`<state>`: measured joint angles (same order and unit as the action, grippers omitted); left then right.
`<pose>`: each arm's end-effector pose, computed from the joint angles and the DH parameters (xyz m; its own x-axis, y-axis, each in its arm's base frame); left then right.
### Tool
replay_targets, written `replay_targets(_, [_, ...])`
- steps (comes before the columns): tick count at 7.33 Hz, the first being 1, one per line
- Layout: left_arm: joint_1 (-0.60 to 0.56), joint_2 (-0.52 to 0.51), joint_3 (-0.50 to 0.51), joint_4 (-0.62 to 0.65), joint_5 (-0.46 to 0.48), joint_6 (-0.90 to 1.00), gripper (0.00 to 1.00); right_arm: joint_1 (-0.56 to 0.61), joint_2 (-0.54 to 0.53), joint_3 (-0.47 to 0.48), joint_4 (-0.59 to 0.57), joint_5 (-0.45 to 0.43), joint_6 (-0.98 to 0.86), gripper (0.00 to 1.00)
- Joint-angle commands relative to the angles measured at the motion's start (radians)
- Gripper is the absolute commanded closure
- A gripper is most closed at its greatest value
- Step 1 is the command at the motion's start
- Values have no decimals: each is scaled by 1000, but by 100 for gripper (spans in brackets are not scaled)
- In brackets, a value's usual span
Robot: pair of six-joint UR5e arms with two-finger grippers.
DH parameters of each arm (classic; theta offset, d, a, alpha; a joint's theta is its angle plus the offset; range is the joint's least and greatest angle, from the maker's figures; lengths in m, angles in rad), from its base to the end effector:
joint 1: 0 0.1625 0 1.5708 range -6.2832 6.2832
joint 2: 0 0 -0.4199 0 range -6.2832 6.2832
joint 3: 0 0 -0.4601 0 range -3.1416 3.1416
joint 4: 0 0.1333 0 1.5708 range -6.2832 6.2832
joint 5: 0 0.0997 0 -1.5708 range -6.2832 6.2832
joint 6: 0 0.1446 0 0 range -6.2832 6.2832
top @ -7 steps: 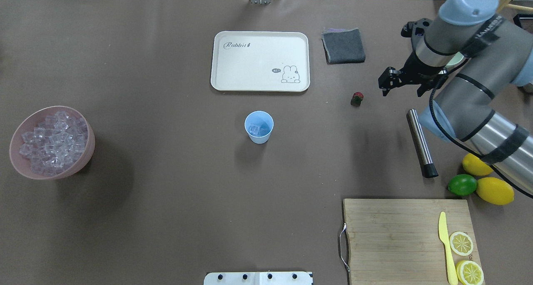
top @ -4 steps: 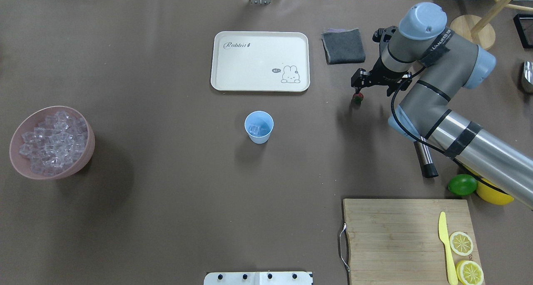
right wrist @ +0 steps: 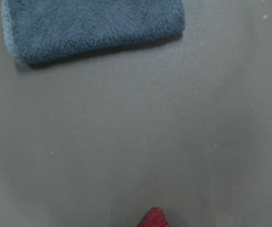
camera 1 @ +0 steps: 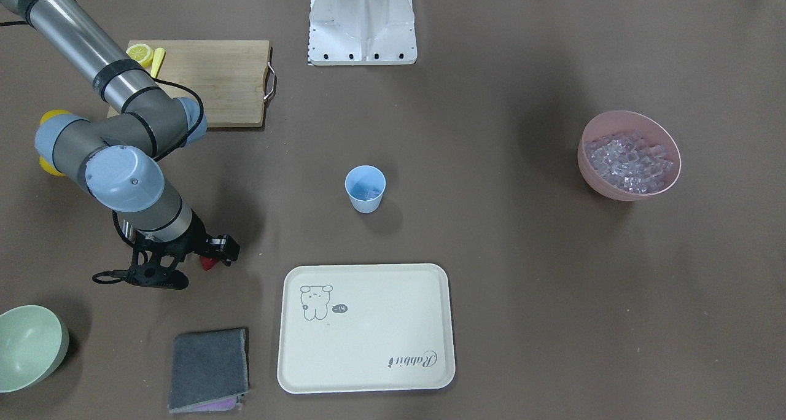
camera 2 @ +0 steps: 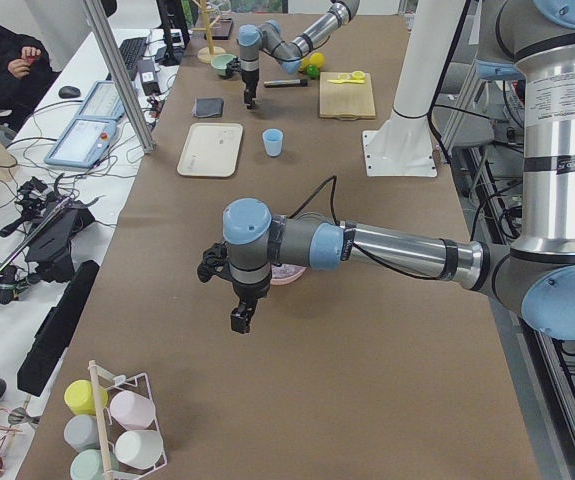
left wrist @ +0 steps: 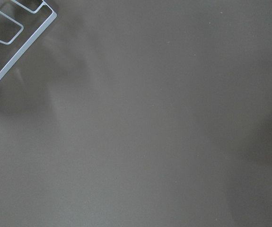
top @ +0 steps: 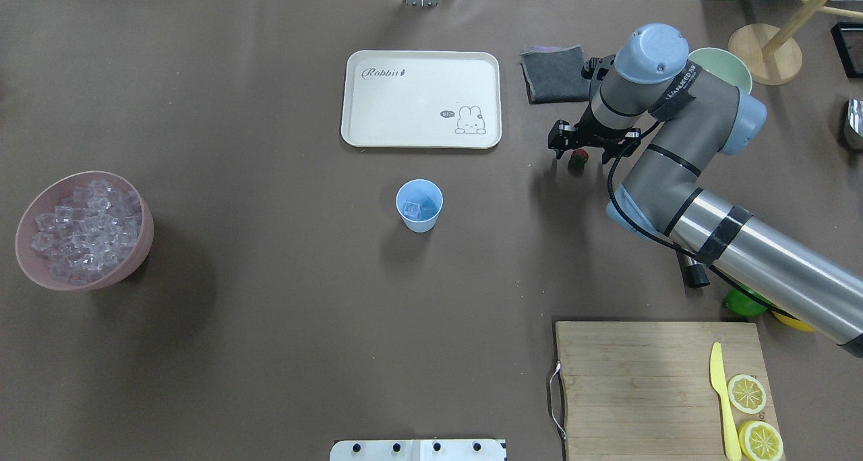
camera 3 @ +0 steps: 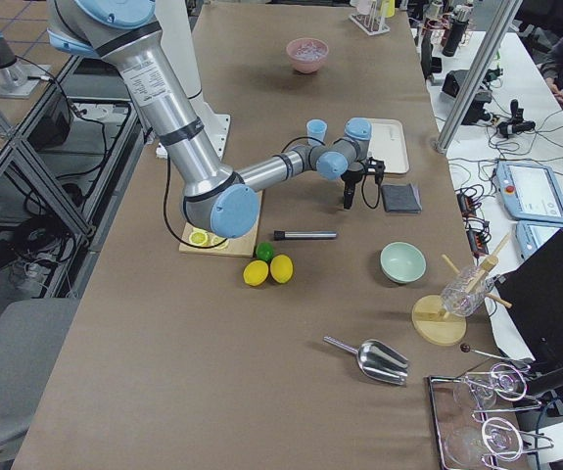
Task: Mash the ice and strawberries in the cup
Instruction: 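Lower the right gripper onto the red strawberry and close on it, then carry the strawberry with the right gripper over the blue cup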
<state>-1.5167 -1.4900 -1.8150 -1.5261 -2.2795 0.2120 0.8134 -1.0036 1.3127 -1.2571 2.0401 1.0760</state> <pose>-0.0104 -0.5334 0.6034 0.7258 0.3240 -0.6069 -0.2111 0.9445 0.2518 -0.5141 -0.6426 0.4233 0.7128 0.1374 0.6878 -0.1458 0.9882 -0.0463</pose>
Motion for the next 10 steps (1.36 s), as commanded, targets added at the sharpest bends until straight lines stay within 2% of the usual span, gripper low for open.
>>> replay_targets(1, [1,1,-3,-2,-2,1,1,-17,-1,5,1,-21,35,99])
replay_targets(3, [3,1,8,-3,-2,3,1,1,5,16,-4,8,29,100])
replay_targets(5, [3,1,10,-3,0,3,1,10,16,95,-36,9,22,100])
replay_targets(7, [3,1,10,-20,0,1,0,-92,72,201,-48,-18,39,100])
replay_targets(9, [3,1,8,-26,0,1,0,-210,184,192,-48,-56,154,100])
replay_targets(10, [6,1,10,-26,0,1,1,-227,244,191,-94,-67,203,100])
